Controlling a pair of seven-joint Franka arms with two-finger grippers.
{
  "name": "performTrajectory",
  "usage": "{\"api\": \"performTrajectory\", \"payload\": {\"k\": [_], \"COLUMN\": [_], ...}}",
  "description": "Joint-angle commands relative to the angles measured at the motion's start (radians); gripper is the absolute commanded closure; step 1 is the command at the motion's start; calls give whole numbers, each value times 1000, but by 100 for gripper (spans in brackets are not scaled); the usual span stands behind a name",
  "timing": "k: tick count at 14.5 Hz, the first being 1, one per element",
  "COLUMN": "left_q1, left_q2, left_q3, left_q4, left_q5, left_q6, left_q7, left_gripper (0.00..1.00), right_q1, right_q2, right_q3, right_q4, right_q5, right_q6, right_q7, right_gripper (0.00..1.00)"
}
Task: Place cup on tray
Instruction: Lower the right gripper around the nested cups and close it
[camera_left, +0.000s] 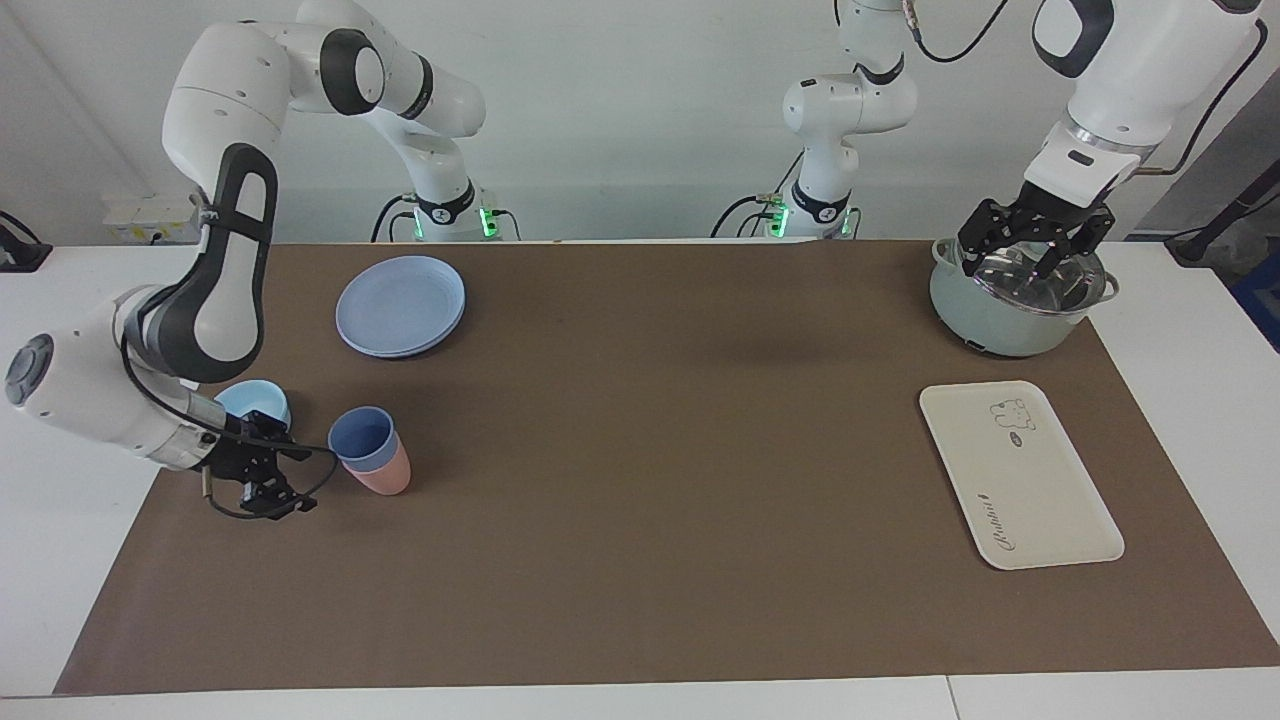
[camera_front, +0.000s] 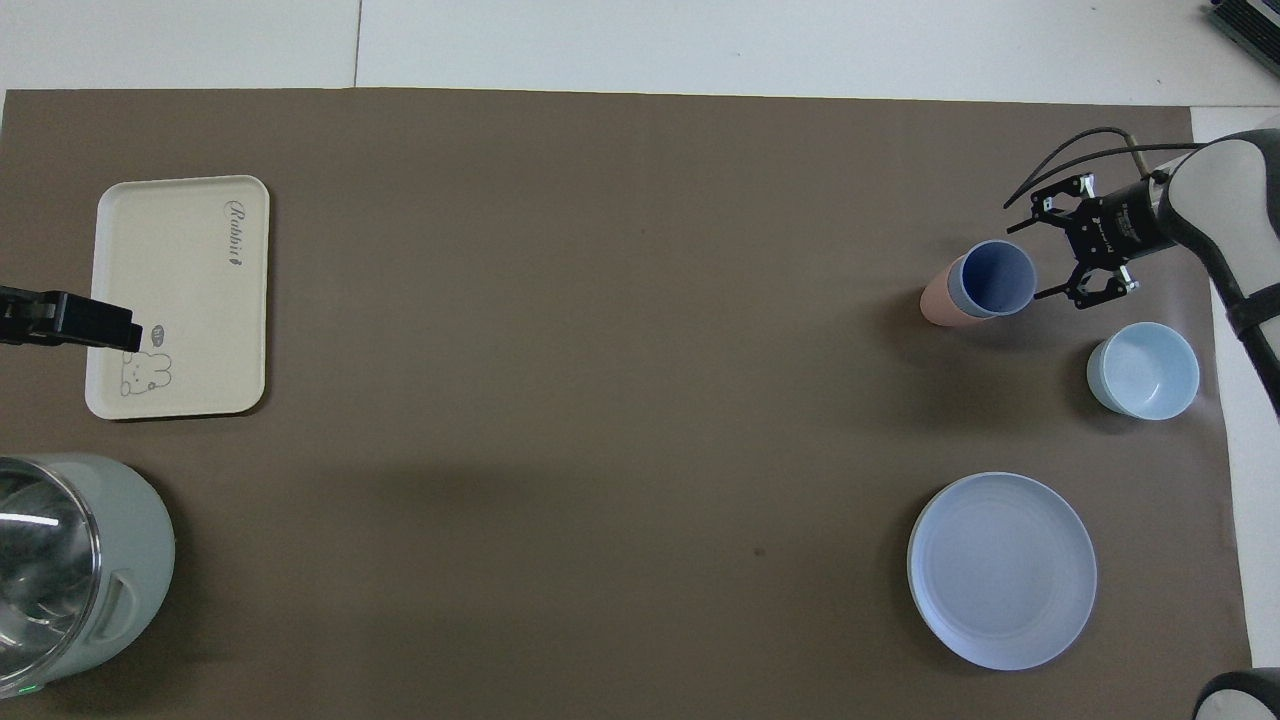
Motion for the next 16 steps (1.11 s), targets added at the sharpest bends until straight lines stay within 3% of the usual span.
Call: {"api": "performTrajectory", "payload": {"k": [1,7,16], "left_q1": [-2,-2,-2], "left_q2": [-27,-27,-27], "left_q3": [1,2,1], "left_q4": [-25,-25,-25], "left_q5": [6,6,6], "left_q6": [-6,-6,-6], "left_q7": [-9,-9,-9], "left_gripper": [0,0,0], "right_q1": [6,-3,-6], "right_q2": [23,-25,-64], "right_q3": [7,7,8], "right_q4": [24,-94,-174], "right_q5": [47,177,283], "right_q6": [-6,-21,-82], "right_q7": [32,29,17], "right_gripper": [9,3,2]}}
